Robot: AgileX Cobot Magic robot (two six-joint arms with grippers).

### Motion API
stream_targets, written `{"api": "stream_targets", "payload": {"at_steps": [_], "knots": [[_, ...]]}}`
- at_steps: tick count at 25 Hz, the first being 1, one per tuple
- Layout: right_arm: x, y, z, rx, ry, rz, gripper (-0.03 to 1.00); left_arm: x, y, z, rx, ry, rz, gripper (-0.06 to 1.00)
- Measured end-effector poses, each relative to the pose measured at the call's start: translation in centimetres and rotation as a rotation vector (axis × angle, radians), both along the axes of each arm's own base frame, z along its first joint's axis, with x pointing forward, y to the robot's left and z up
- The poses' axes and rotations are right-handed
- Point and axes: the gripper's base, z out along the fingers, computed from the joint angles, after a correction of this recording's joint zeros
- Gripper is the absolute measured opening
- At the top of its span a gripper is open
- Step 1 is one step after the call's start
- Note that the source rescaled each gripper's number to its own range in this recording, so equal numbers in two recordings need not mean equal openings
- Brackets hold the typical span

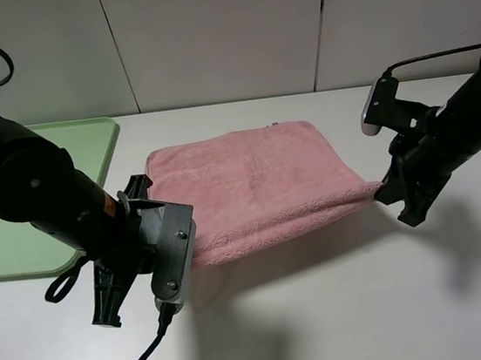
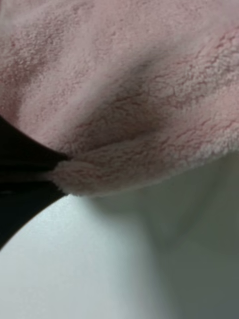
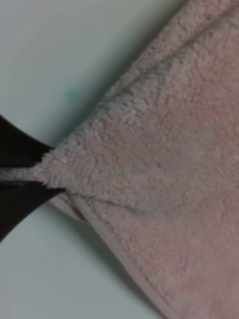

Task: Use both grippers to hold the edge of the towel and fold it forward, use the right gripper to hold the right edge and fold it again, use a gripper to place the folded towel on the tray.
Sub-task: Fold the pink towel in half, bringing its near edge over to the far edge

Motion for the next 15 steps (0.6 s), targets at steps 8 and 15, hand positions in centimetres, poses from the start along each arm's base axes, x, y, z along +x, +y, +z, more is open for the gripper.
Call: {"api": "stream_targets", "payload": {"at_steps": [8, 15], "knots": [[-1.1, 0.0, 2.4, 0.03, -0.016, -0.028, 0.0, 0.0, 0.7, 1.4, 0.01, -0.041, 0.089, 0.0], [-2.1, -0.2, 4.1, 0.045, -0.033, -0.061, 0.0, -0.3, 1.5, 3.7, -0.019, -0.105, 0.15, 0.0]]}}
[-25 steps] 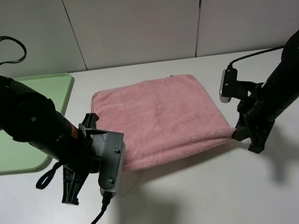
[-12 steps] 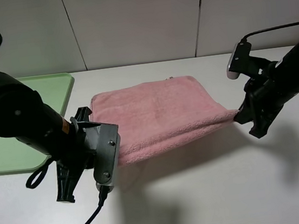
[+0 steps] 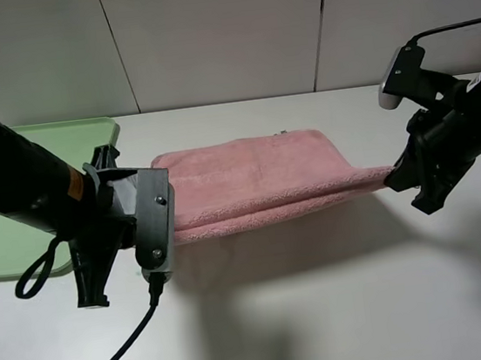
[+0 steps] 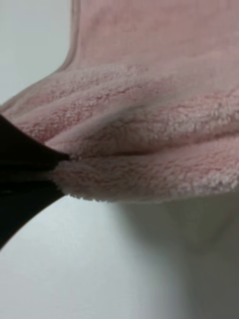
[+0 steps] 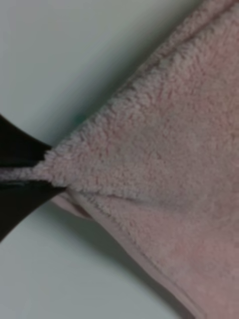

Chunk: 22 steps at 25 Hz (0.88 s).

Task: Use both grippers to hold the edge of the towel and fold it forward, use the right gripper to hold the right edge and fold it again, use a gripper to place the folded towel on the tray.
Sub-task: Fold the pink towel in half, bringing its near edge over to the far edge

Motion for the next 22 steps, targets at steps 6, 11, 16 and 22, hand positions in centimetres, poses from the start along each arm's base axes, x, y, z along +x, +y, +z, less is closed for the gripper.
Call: {"api": "stream_targets", "payload": {"at_steps": [6, 11, 16, 22], "knots": [[-1.2, -0.1, 1.7, 0.022, -0.017, -0.004, 0.0, -0.7, 0.7, 1.8, -0.016, -0.021, 0.021, 0.0], [-2.2, -0.2, 3.1, 0.044, -0.035, -0.017, 0.0, -1.3, 1.2, 3.0, -0.047, -0.034, 0.063, 0.0], [-2.9, -0.2, 3.7, 0.058, -0.035, -0.019, 0.0, -1.8, 1.7, 4.0, -0.057, -0.04, 0.075, 0.0], [-3.5, -0.2, 4.2, 0.072, -0.016, -0.044, 0.0, -2.1, 1.9, 4.3, -0.059, -0.034, 0.083, 0.0]]}}
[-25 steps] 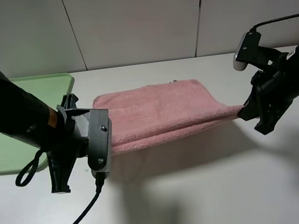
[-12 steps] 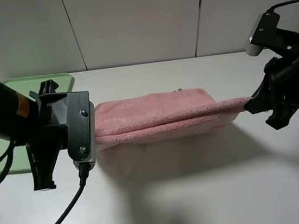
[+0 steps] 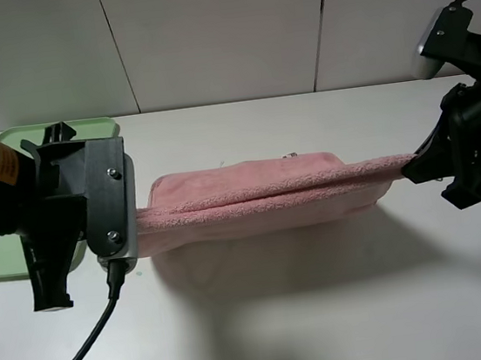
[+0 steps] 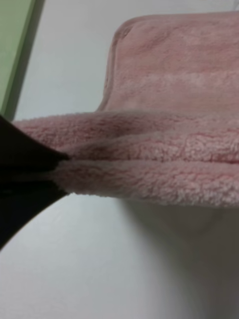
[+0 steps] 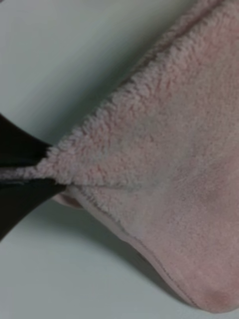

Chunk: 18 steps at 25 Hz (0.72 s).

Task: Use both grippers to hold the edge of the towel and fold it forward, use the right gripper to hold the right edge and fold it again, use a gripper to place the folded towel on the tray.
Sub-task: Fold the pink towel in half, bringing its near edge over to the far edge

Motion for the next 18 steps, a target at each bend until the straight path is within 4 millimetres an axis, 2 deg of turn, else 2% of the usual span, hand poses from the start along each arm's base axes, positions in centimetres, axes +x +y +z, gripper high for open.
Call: {"api": "stream_targets", "payload": {"at_steps": [9, 18], "knots": [[0.1, -0.1, 0.1, 0.004, -0.01, -0.025, 0.0, 0.0, -0.1, 0.1, -0.014, -0.002, 0.017, 0.0], [1.4, 0.1, -1.5, 0.001, 0.033, -0.06, 0.0, 1.3, -0.7, -0.1, -0.013, -0.01, 0.133, 0.0]]}}
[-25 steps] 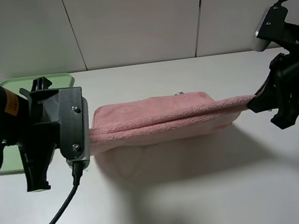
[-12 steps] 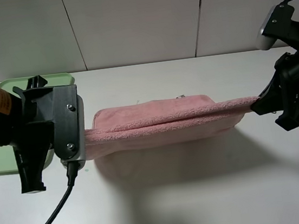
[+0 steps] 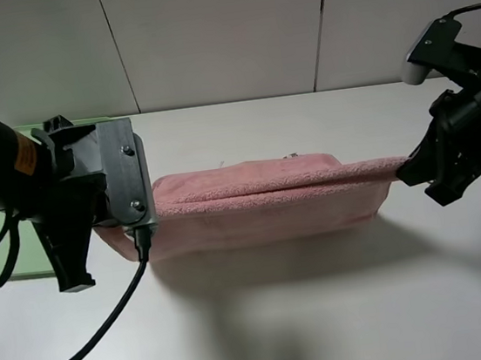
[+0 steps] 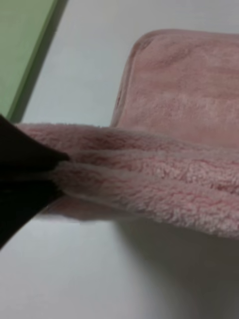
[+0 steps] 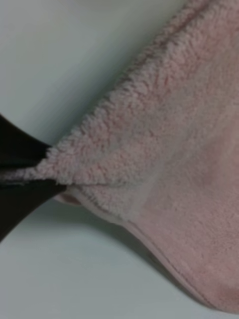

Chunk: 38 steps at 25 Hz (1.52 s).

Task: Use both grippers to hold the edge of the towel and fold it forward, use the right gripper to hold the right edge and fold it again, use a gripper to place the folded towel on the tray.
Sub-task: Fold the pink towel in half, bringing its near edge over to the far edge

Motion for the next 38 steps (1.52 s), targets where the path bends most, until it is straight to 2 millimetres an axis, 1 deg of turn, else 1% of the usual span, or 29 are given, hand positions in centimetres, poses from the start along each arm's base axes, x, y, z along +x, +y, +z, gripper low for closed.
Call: {"api": "stream_targets", "payload": {"at_steps": [4, 13, 18, 22, 25, 28, 32, 38], "knots": [[0.6, 0.0, -0.6, -0.005, -0.005, -0.011, 0.0, 0.6, -0.3, -0.2, 0.021, -0.003, -0.003, 0.0], [2.0, 0.1, -2.6, -0.029, 0.024, -0.023, 0.0, 2.1, -1.4, -2.5, 0.085, 0.028, -0.004, 0.0], [2.6, 0.1, -3.3, -0.041, 0.017, -0.029, 0.0, 3.5, -1.7, -2.7, 0.087, 0.021, 0.014, 0.0], [3.6, 0.3, -3.1, -0.038, 0.009, -0.031, 0.0, 4.9, -1.4, -2.6, 0.07, 0.008, 0.054, 0.0], [4.8, 0.5, -2.5, -0.031, -0.014, -0.032, 0.0, 5.5, -1.4, -3.1, 0.078, 0.02, 0.066, 0.0], [5.8, 0.7, -2.4, -0.03, -0.015, -0.031, 0.0, 5.9, -1.5, -3.8, 0.085, 0.018, 0.056, 0.0], [6.7, 0.9, -3.0, -0.035, -0.003, -0.03, 0.0, 6.6, -1.6, -4.3, 0.092, 0.01, 0.048, 0.0], [8.0, 1.1, -3.9, -0.038, 0.022, -0.031, 0.0, 8.6, -1.3, -5.2, 0.094, 0.016, 0.086, 0.0]]}}
